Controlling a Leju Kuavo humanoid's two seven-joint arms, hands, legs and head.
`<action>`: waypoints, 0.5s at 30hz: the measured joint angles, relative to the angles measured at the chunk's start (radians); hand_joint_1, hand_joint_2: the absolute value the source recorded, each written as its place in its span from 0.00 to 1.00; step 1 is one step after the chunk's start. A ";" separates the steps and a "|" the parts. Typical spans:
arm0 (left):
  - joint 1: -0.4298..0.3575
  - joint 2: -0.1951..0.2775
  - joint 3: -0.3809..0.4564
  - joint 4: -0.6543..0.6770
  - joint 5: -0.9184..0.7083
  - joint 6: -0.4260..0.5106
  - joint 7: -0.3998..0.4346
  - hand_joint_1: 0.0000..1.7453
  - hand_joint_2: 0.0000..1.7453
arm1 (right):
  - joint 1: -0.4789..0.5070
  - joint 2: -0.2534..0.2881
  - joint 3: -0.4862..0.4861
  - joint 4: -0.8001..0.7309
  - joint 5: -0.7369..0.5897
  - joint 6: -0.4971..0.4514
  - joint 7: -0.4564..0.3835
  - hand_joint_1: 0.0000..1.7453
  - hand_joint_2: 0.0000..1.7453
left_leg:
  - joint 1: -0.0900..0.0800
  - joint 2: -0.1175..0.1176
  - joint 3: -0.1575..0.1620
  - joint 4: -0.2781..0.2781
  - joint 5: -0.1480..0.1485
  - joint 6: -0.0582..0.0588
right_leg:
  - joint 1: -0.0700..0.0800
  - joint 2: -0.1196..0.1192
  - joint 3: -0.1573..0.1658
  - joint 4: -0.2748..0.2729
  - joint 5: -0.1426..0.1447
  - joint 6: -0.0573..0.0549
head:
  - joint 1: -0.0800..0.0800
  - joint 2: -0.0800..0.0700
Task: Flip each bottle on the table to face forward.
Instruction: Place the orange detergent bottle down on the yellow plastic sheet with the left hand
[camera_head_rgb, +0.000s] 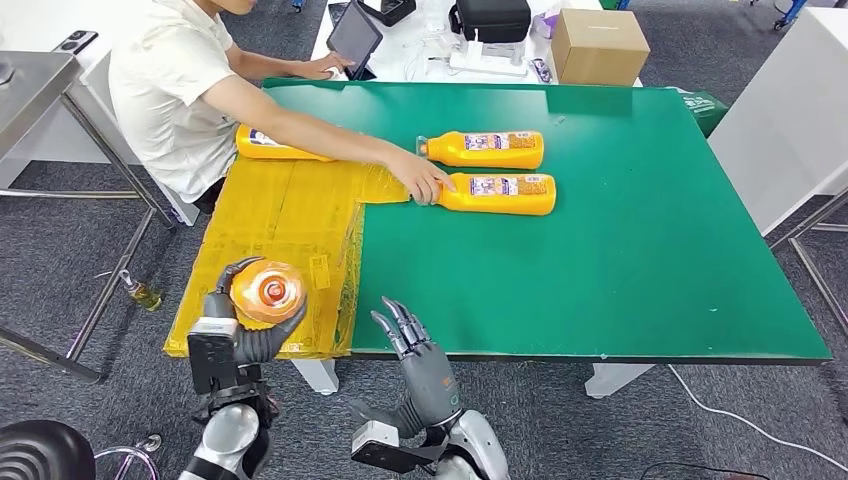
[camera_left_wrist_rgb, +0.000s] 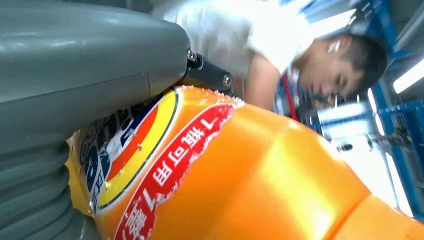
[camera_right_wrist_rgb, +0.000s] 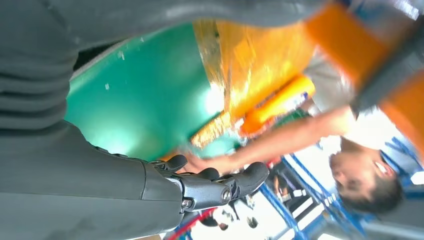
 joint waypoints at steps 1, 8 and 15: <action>-0.013 0.009 0.013 0.023 -0.087 0.013 0.023 1.00 1.00 | 0.013 0.009 -0.025 -0.018 0.009 0.000 -0.005 0.00 0.00 | 0.000 0.000 0.000 0.000 0.000 0.000 | 0.000 0.000 0.000 0.000 0.000 0.000 | 0.000 0.000; -0.154 0.072 0.121 0.252 -0.614 -0.094 0.268 1.00 1.00 | 0.075 0.040 -0.123 -0.157 -0.041 -0.006 -0.010 0.00 0.00 | 0.000 0.000 0.000 0.000 0.001 -0.001 | 0.000 0.000 -0.001 0.000 0.001 -0.001 | 0.000 0.000; -0.337 0.111 0.117 0.494 -0.748 -0.269 0.360 1.00 1.00 | 0.088 0.038 -0.128 -0.184 -0.123 -0.007 -0.010 0.00 0.00 | 0.000 0.000 -0.001 0.000 0.002 -0.002 | 0.000 0.000 -0.002 0.001 0.003 -0.003 | 0.000 0.000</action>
